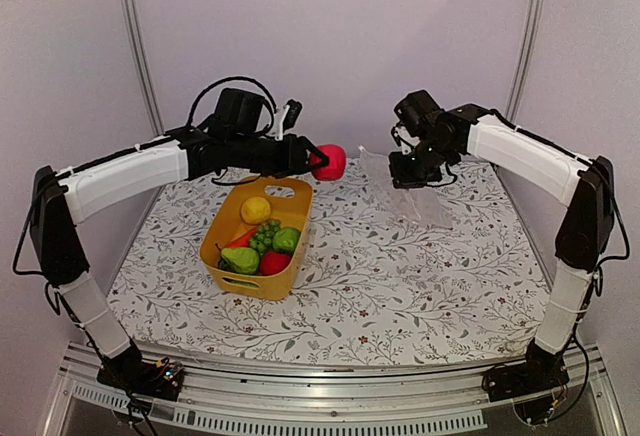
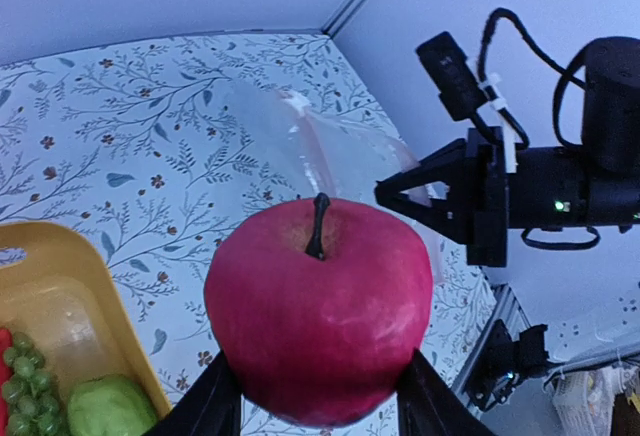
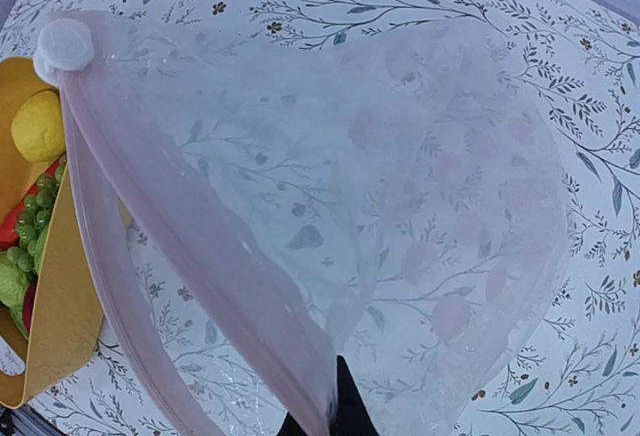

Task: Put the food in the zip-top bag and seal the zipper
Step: Place the fake fruit in the zipper food storage bag.

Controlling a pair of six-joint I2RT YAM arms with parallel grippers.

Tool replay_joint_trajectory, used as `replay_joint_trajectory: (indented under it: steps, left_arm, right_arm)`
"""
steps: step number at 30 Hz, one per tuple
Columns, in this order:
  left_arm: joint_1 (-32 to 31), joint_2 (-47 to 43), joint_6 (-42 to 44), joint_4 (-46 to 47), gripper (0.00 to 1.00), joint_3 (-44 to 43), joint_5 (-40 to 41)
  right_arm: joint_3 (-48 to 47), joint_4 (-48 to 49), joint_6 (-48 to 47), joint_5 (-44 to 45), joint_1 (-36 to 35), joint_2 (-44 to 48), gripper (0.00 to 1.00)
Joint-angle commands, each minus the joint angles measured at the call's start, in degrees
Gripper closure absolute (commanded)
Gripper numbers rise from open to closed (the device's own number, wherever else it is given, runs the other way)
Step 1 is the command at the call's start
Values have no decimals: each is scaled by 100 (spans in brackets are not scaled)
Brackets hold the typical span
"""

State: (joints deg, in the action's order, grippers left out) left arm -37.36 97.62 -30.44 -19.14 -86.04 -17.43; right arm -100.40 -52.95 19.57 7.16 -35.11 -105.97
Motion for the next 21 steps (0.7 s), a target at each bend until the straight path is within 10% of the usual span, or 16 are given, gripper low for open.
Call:
replay_joint_trajectory:
  steps: [1, 21]
  left_arm:
    - [-406, 247, -171, 930, 58, -142, -551]
    - [-746, 1670, -740, 464, 58, -1190, 320]
  right_arm:
    - [-414, -62, 203, -355, -143, -263, 100]
    - [-507, 115, 835, -1261, -259, 108, 100]
